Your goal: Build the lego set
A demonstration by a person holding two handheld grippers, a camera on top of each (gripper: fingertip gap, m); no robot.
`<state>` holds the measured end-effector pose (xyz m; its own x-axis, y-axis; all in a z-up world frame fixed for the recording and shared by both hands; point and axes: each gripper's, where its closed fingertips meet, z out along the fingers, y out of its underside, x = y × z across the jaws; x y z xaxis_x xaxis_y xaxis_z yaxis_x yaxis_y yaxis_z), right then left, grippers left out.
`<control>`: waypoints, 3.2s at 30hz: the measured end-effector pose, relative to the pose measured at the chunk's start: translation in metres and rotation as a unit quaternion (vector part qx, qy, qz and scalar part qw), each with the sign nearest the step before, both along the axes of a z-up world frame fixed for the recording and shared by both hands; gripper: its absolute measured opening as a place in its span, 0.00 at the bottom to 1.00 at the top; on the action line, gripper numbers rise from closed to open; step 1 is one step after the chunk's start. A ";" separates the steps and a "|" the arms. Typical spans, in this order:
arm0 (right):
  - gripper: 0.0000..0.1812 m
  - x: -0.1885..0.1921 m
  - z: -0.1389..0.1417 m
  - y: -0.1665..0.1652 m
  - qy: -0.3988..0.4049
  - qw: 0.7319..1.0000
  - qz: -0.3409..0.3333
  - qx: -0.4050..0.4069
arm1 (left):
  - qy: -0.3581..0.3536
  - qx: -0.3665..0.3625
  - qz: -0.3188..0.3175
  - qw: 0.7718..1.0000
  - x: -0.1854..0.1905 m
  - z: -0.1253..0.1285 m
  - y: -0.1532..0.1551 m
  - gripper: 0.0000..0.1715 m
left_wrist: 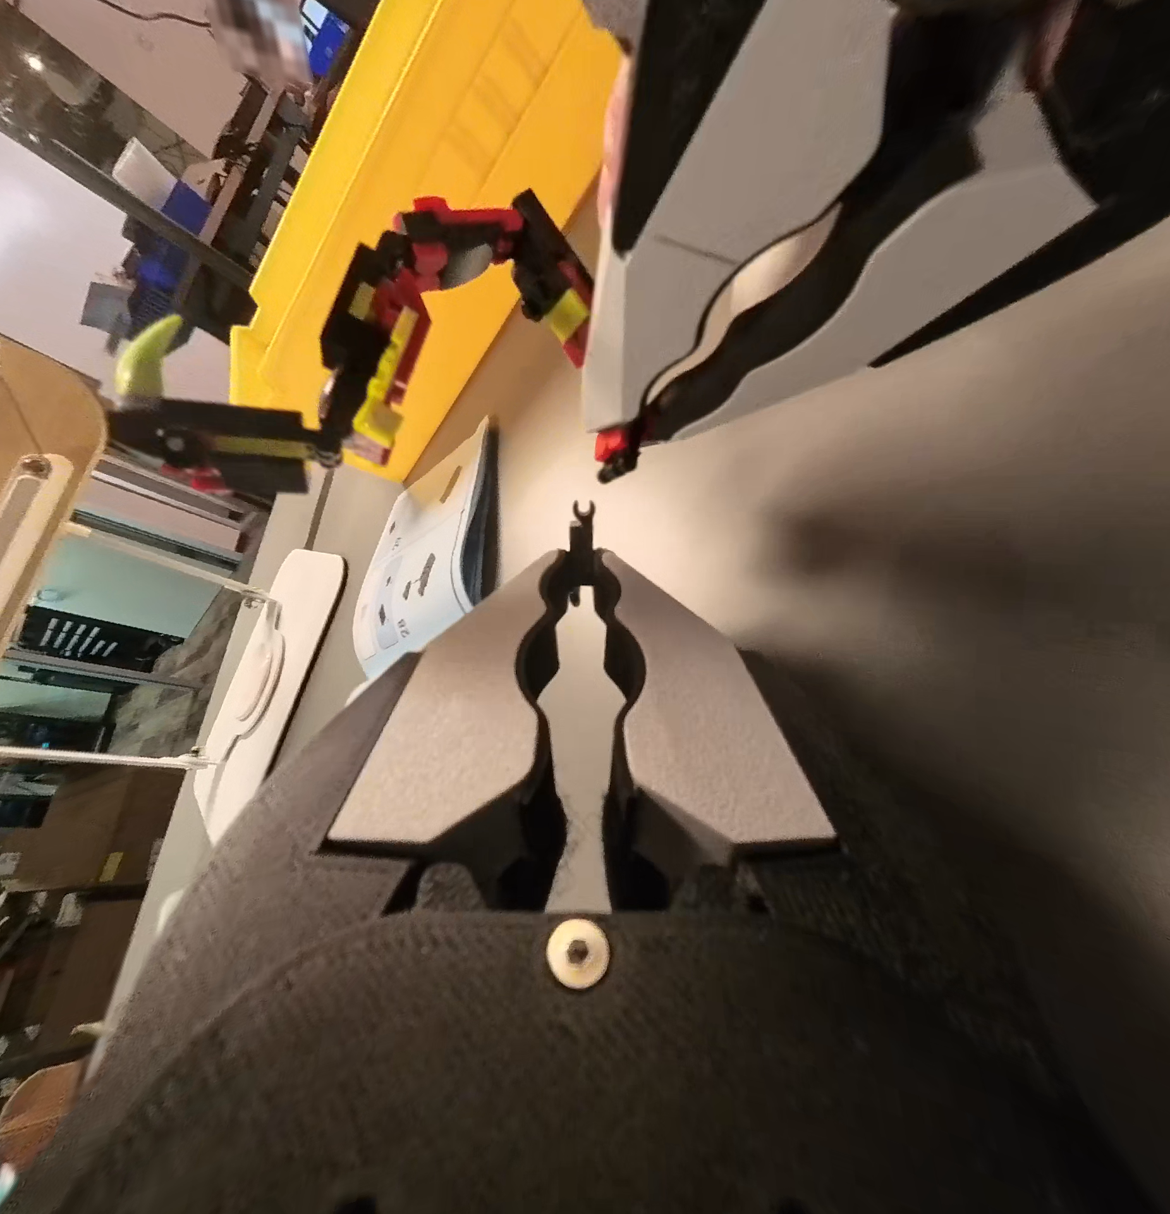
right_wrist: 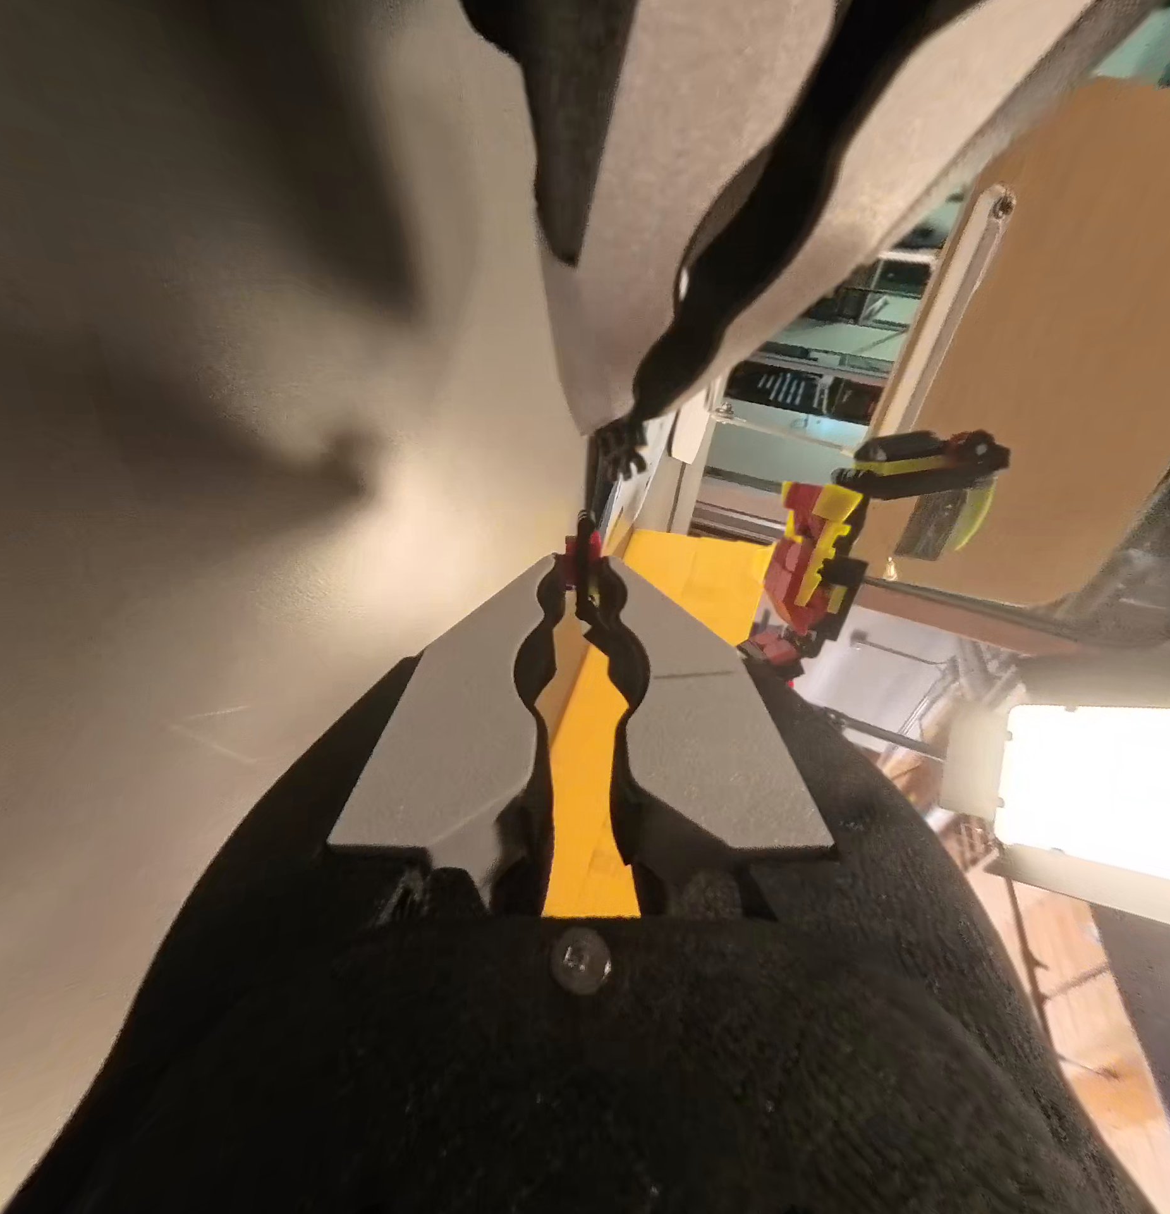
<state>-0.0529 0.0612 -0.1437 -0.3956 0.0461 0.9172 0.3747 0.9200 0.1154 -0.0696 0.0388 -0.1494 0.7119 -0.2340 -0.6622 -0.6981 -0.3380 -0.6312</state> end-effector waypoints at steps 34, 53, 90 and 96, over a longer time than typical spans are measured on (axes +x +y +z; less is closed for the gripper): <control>0.04 0.028 -0.023 -0.018 -0.082 0.959 -0.060 -0.265 | 0.066 -0.113 -0.084 0.988 0.011 -0.028 -0.017 0.03; 0.04 0.047 -0.036 -0.041 -0.157 0.887 -0.059 -0.430 | -0.164 -0.390 -0.116 0.899 0.036 -0.036 -0.040 0.11; 0.14 0.046 -0.011 -0.040 -0.165 0.736 -0.133 -0.643 | -0.149 -0.132 -0.142 0.970 0.036 -0.009 -0.035 0.09; 0.13 0.034 0.017 -0.053 -0.107 0.581 -0.123 -0.797 | -0.095 -0.044 -0.175 0.979 0.048 0.012 -0.037 0.09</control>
